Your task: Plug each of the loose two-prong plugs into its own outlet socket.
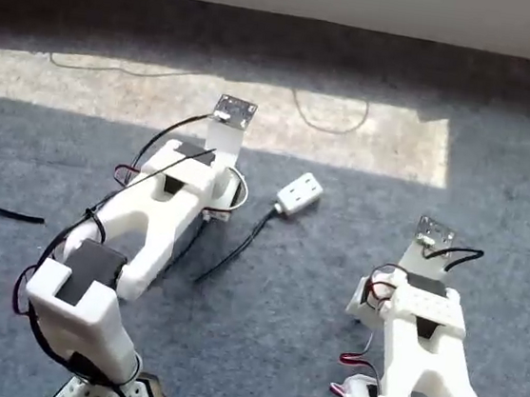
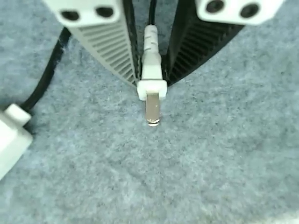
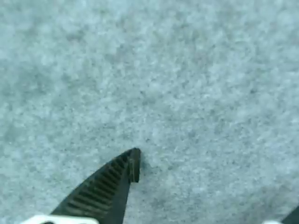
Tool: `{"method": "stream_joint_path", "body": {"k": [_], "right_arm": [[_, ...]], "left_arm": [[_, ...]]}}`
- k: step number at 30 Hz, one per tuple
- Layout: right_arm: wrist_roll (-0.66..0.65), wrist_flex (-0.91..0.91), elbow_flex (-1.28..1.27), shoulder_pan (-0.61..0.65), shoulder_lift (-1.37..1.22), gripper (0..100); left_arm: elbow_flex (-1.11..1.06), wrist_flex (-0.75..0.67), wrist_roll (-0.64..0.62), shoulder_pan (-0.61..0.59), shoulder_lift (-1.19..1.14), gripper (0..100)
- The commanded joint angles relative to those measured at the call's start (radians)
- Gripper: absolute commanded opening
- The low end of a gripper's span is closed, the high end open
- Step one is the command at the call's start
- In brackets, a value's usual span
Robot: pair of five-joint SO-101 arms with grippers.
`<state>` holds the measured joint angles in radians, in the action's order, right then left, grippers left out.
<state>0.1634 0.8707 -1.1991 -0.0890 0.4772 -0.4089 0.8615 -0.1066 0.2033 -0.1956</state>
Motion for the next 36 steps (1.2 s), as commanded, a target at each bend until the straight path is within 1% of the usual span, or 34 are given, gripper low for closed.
{"method": "stream_joint_path", "body": {"k": [1, 10, 12, 15, 18, 20, 22, 23, 25, 28, 36], "right_arm": [[0.011, -0.025, 0.002, 0.015, 0.007, 50.0], [0.011, -0.03, 0.002, 0.015, 0.007, 50.0], [0.015, -0.085, -0.008, 0.015, 0.007, 50.0], [0.017, -0.13, -0.033, 0.015, 0.007, 50.0], [0.017, -0.145, -0.042, 0.015, 0.007, 50.0], [0.017, -0.145, -0.042, 0.015, 0.007, 50.0], [0.017, -0.145, -0.042, 0.015, 0.007, 50.0], [0.017, -0.143, -0.041, 0.015, 0.007, 50.0], [0.015, -0.14, -0.041, 0.015, 0.007, 50.0], [0.014, -0.14, -0.039, 0.015, 0.01, 50.0], [0.017, -0.139, -0.038, 0.015, 0.013, 50.0]], "left_arm": [[0.002, -0.008, 0.005, 0.004, 0.008, 2], [0.015, -0.006, 0.006, 0.01, 0.021, 2], [0.031, 0.003, 0.006, 0.013, 0.05, 2], [0.061, 0.127, 0.008, 0.044, 0.148, 0], [0.067, 0.23, 0.008, 0.107, 0.294, 0], [0.042, 0.264, 0.009, 0.163, 0.406, 0], [-0.016, 0.261, 0.009, 0.211, 0.532, 0], [-0.065, 0.242, 0.012, 0.225, 0.599, 0], [-0.194, 0.167, 0.068, 0.243, 0.742, 0], [-0.443, -0.028, 0.143, 0.257, 0.987, 0], [-1.041, -0.534, 0.144, 0.265, 1.621, 0]]}}
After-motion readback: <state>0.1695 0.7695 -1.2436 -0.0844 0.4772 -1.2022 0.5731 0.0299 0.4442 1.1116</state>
